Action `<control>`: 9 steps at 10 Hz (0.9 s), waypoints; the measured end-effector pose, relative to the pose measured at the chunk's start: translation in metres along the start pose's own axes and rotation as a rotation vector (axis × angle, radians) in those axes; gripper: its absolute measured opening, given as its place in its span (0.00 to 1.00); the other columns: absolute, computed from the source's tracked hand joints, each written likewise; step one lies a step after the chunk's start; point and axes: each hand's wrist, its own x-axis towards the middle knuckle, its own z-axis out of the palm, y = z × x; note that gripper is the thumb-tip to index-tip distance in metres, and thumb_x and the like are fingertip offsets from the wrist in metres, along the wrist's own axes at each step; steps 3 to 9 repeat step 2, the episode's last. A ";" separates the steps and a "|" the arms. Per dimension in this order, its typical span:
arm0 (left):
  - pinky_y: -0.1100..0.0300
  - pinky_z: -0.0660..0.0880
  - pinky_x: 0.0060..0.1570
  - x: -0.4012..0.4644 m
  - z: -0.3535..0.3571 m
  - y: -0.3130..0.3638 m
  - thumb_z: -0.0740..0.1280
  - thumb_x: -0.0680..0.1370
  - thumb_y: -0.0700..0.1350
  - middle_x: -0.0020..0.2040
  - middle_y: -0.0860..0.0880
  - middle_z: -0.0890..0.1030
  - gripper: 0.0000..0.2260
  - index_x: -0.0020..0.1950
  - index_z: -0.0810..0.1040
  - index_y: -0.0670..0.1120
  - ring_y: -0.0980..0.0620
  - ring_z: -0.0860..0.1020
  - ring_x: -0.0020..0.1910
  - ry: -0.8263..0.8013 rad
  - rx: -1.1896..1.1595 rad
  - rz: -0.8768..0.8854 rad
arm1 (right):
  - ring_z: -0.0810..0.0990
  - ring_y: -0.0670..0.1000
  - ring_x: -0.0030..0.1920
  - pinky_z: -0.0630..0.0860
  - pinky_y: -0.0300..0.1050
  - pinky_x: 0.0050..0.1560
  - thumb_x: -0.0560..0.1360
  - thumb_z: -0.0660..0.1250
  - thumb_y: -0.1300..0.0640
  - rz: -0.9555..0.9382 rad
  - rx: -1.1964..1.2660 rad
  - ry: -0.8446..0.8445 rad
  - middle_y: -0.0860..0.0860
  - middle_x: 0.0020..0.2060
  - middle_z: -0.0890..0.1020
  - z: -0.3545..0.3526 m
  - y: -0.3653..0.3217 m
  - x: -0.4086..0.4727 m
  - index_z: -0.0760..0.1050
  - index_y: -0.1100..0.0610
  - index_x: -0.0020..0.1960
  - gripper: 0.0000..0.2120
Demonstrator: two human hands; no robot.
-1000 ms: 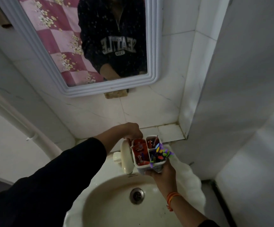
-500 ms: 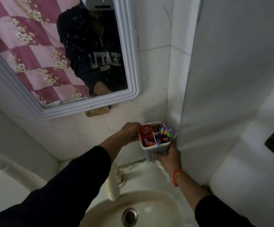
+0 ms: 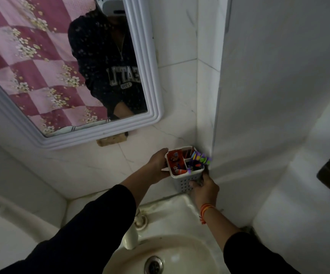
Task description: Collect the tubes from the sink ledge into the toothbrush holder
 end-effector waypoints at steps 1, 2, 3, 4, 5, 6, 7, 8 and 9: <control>0.50 0.79 0.44 -0.001 -0.001 -0.004 0.60 0.85 0.53 0.67 0.36 0.77 0.23 0.71 0.71 0.36 0.40 0.80 0.57 0.030 -0.011 -0.015 | 0.83 0.59 0.58 0.77 0.49 0.63 0.72 0.75 0.64 0.013 -0.014 0.009 0.58 0.57 0.85 -0.002 0.005 -0.001 0.72 0.55 0.74 0.32; 0.52 0.75 0.51 -0.011 -0.008 -0.003 0.61 0.84 0.53 0.61 0.39 0.77 0.21 0.65 0.73 0.37 0.41 0.77 0.56 0.129 0.059 0.040 | 0.84 0.61 0.57 0.77 0.48 0.60 0.75 0.71 0.61 0.042 -0.125 0.059 0.60 0.55 0.86 -0.007 0.003 -0.007 0.76 0.57 0.70 0.23; 0.52 0.75 0.51 -0.011 -0.008 -0.003 0.61 0.84 0.53 0.61 0.39 0.77 0.21 0.65 0.73 0.37 0.41 0.77 0.56 0.129 0.059 0.040 | 0.84 0.61 0.57 0.77 0.48 0.60 0.75 0.71 0.61 0.042 -0.125 0.059 0.60 0.55 0.86 -0.007 0.003 -0.007 0.76 0.57 0.70 0.23; 0.52 0.75 0.51 -0.011 -0.008 -0.003 0.61 0.84 0.53 0.61 0.39 0.77 0.21 0.65 0.73 0.37 0.41 0.77 0.56 0.129 0.059 0.040 | 0.84 0.61 0.57 0.77 0.48 0.60 0.75 0.71 0.61 0.042 -0.125 0.059 0.60 0.55 0.86 -0.007 0.003 -0.007 0.76 0.57 0.70 0.23; 0.52 0.75 0.51 -0.011 -0.008 -0.003 0.61 0.84 0.53 0.61 0.39 0.77 0.21 0.65 0.73 0.37 0.41 0.77 0.56 0.129 0.059 0.040 | 0.84 0.61 0.57 0.77 0.48 0.60 0.75 0.71 0.61 0.042 -0.125 0.059 0.60 0.55 0.86 -0.007 0.003 -0.007 0.76 0.57 0.70 0.23; 0.52 0.75 0.51 -0.011 -0.008 -0.003 0.61 0.84 0.53 0.61 0.39 0.77 0.21 0.65 0.73 0.37 0.41 0.77 0.56 0.129 0.059 0.040 | 0.84 0.61 0.57 0.77 0.48 0.60 0.75 0.71 0.61 0.042 -0.125 0.059 0.60 0.55 0.86 -0.007 0.003 -0.007 0.76 0.57 0.70 0.23; 0.52 0.75 0.51 -0.011 -0.008 -0.003 0.61 0.84 0.53 0.61 0.39 0.77 0.21 0.65 0.73 0.37 0.41 0.77 0.56 0.129 0.059 0.040 | 0.84 0.61 0.57 0.77 0.48 0.60 0.75 0.71 0.61 0.042 -0.125 0.059 0.60 0.55 0.86 -0.007 0.003 -0.007 0.76 0.57 0.70 0.23; 0.52 0.75 0.51 -0.011 -0.008 -0.003 0.61 0.84 0.53 0.61 0.39 0.77 0.21 0.65 0.73 0.37 0.41 0.77 0.56 0.129 0.059 0.040 | 0.84 0.61 0.57 0.77 0.48 0.60 0.75 0.71 0.61 0.042 -0.125 0.059 0.60 0.55 0.86 -0.007 0.003 -0.007 0.76 0.57 0.70 0.23; 0.52 0.75 0.51 -0.011 -0.008 -0.003 0.61 0.84 0.53 0.61 0.39 0.77 0.21 0.65 0.73 0.37 0.41 0.77 0.56 0.129 0.059 0.040 | 0.84 0.61 0.57 0.77 0.48 0.60 0.75 0.71 0.61 0.042 -0.125 0.059 0.60 0.55 0.86 -0.007 0.003 -0.007 0.76 0.57 0.70 0.23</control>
